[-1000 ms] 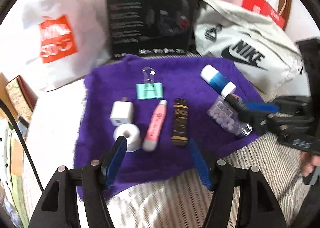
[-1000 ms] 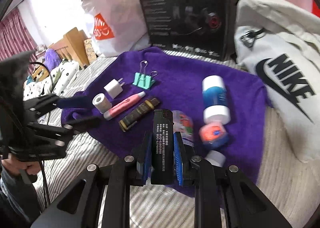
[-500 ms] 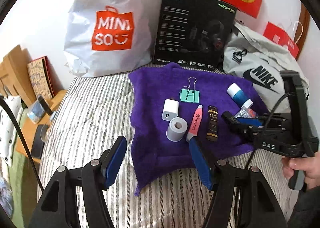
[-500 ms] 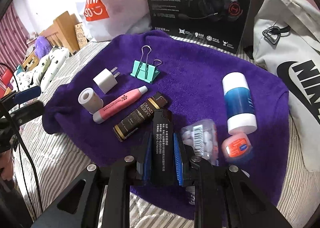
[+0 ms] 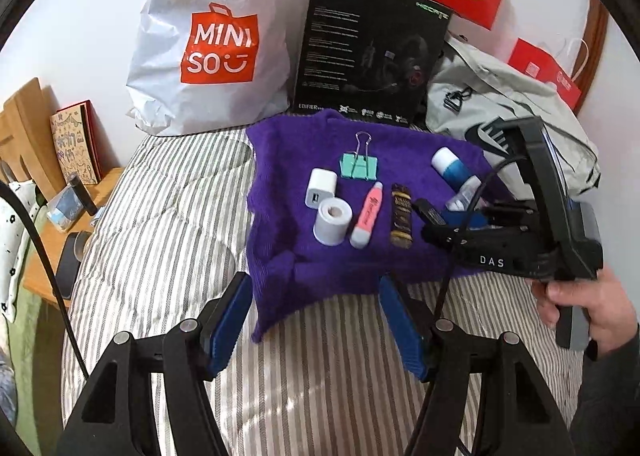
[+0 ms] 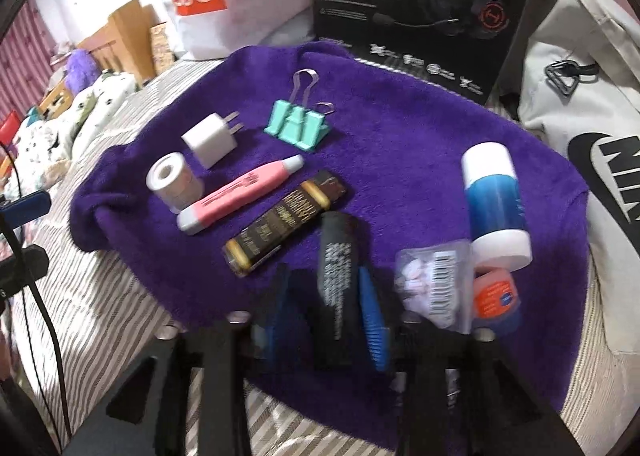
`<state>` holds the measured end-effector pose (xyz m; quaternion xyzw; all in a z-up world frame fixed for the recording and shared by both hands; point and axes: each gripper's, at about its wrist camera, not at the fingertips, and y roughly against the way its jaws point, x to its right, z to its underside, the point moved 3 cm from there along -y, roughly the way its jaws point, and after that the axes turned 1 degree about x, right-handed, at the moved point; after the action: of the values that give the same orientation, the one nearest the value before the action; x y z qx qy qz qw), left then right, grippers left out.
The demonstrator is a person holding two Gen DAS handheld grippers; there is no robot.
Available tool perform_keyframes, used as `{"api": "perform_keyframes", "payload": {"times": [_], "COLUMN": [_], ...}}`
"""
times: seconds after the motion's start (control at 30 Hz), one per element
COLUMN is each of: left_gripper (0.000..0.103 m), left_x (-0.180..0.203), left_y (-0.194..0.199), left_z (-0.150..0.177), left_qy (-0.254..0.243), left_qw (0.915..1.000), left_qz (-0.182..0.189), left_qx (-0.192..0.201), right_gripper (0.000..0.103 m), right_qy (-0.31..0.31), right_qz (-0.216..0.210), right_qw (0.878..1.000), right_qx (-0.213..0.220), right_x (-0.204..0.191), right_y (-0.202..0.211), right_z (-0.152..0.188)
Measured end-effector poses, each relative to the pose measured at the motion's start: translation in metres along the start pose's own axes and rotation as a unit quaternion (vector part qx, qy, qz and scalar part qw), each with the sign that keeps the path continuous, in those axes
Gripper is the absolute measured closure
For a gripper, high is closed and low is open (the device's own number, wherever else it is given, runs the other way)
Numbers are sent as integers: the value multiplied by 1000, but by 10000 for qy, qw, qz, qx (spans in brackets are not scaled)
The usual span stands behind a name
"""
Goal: Organize rigid objects
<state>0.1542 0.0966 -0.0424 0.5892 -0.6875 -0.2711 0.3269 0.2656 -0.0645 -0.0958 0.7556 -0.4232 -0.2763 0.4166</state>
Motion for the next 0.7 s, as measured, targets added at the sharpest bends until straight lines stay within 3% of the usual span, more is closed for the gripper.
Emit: {"api": "perform_keyframes", "payload": {"times": [0.27, 0.43, 0.53, 0.6, 0.7], "left_gripper": [27, 18, 6, 0, 0], "left_x": [2, 21, 39, 50, 65], "left_y": [19, 26, 29, 33, 40], "left_z": [14, 17, 13, 10, 10], "left_qy": [59, 54, -8, -1, 24], "left_qw": [10000, 9998, 9998, 9996, 9995], "left_qz": [13, 169, 132, 126, 146], "left_qx": [20, 103, 177, 269, 265], "right_gripper": [42, 16, 1, 0, 0], "right_qy": [-383, -809, -1126, -1235, -1361], "right_qz": [-18, 352, 509, 707, 833], "right_qw": [9991, 9948, 9907, 9881, 9845], "right_qx": [199, 501, 567, 591, 729], "right_x": [8, 14, 18, 18, 17], "right_y": [33, 77, 96, 106, 121], "right_z": [15, 38, 55, 68, 87]}}
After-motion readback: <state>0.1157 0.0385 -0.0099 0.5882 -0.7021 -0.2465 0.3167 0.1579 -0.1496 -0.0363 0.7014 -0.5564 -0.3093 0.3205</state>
